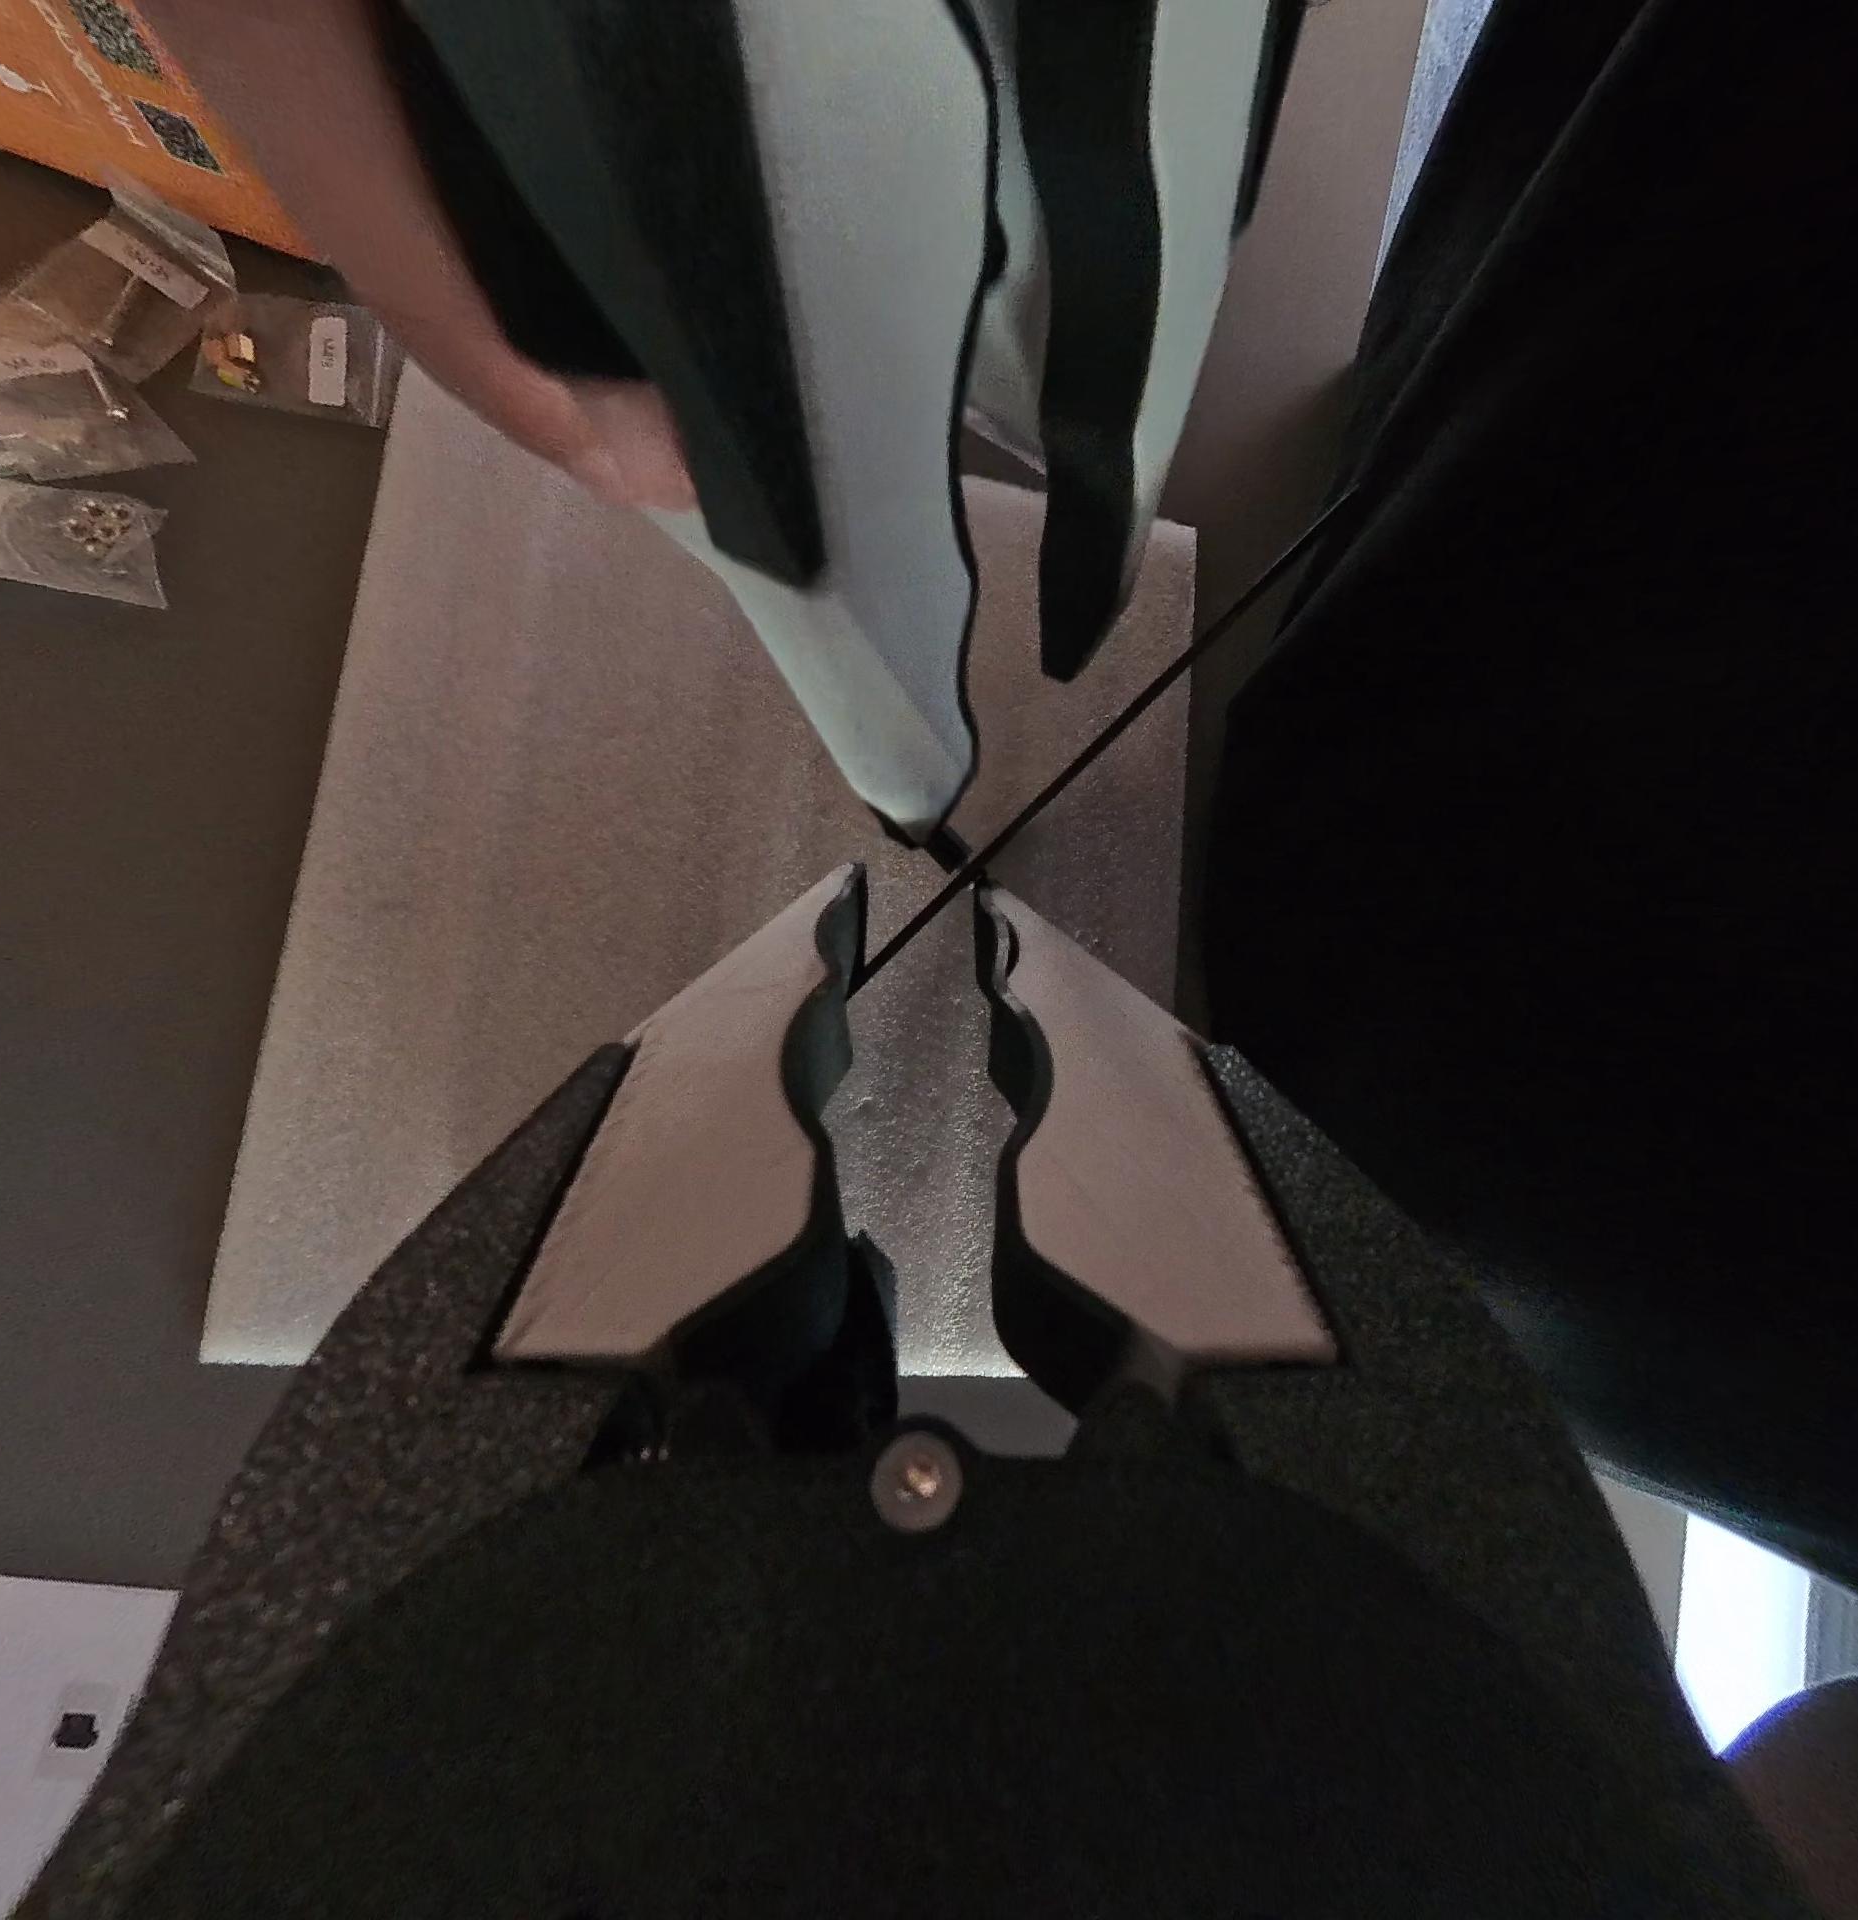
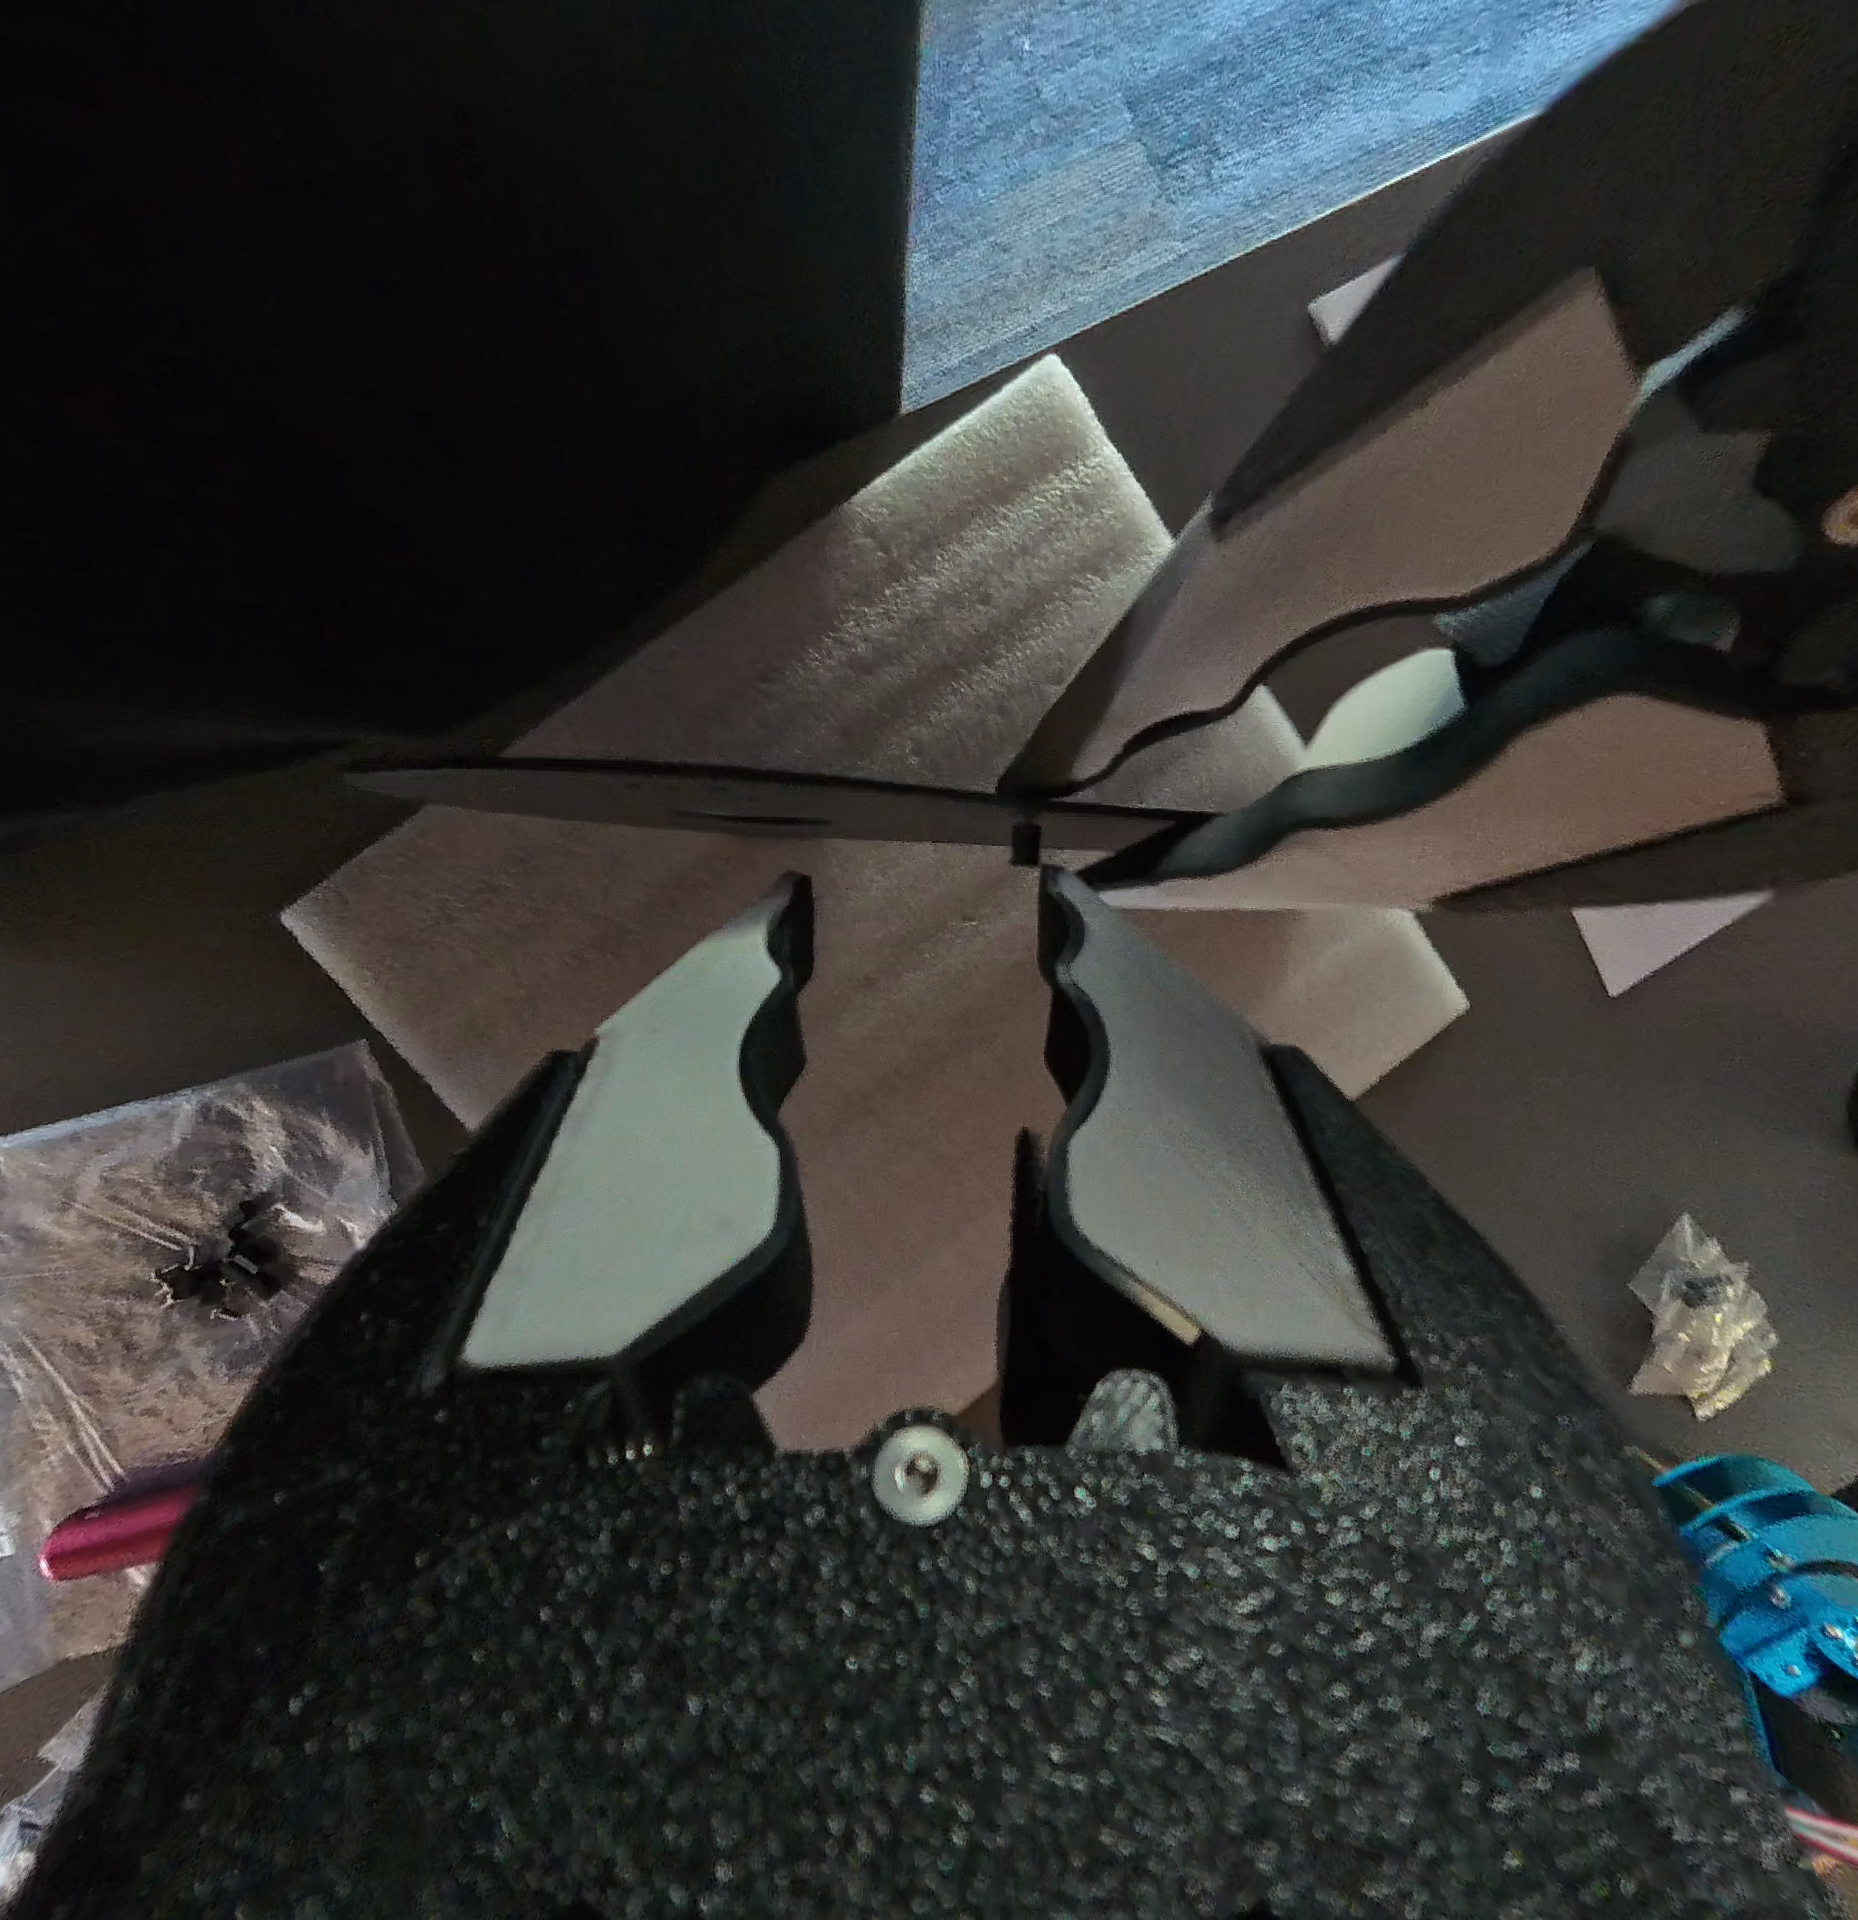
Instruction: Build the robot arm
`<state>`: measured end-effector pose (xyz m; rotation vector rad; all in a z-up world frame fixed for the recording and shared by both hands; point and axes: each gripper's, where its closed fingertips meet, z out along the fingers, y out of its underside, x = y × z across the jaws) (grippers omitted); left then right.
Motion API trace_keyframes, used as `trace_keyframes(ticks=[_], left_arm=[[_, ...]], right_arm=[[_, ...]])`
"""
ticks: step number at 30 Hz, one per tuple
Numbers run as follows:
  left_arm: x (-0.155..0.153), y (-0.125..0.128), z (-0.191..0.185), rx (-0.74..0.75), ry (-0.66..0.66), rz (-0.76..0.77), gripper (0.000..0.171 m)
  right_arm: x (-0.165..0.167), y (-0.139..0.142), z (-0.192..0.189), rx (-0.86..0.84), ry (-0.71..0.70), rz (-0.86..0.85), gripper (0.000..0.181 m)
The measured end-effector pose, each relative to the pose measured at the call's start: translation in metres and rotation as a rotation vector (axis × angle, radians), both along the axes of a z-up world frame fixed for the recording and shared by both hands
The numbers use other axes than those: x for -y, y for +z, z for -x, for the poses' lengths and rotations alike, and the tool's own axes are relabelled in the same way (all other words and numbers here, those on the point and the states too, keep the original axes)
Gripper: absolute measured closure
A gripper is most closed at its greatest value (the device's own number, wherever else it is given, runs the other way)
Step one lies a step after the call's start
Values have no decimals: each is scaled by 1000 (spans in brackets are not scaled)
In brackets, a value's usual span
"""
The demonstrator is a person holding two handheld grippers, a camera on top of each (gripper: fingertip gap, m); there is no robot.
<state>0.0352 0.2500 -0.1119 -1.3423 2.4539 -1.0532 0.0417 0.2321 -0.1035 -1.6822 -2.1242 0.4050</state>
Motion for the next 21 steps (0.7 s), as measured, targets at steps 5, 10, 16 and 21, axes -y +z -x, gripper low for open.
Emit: trace_keyframes(ticks=[5, 10, 16, 21], left_arm=[[0, 0, 0, 1, 2, -1, 151], [0, 0, 0, 3, 3, 0, 152], [0, 0, -2, 6, 3, 0, 151], [0, 0, -2, 9, -1, 1, 151]], right_arm=[[-1, -14, 0, 39, -1, -2, 133], [2, -3, 3, 7, -5, 11, 135], [-3, -5, 0, 13, -22, -5, 133], [5, -11, 4, 25, 7, 9, 126]])
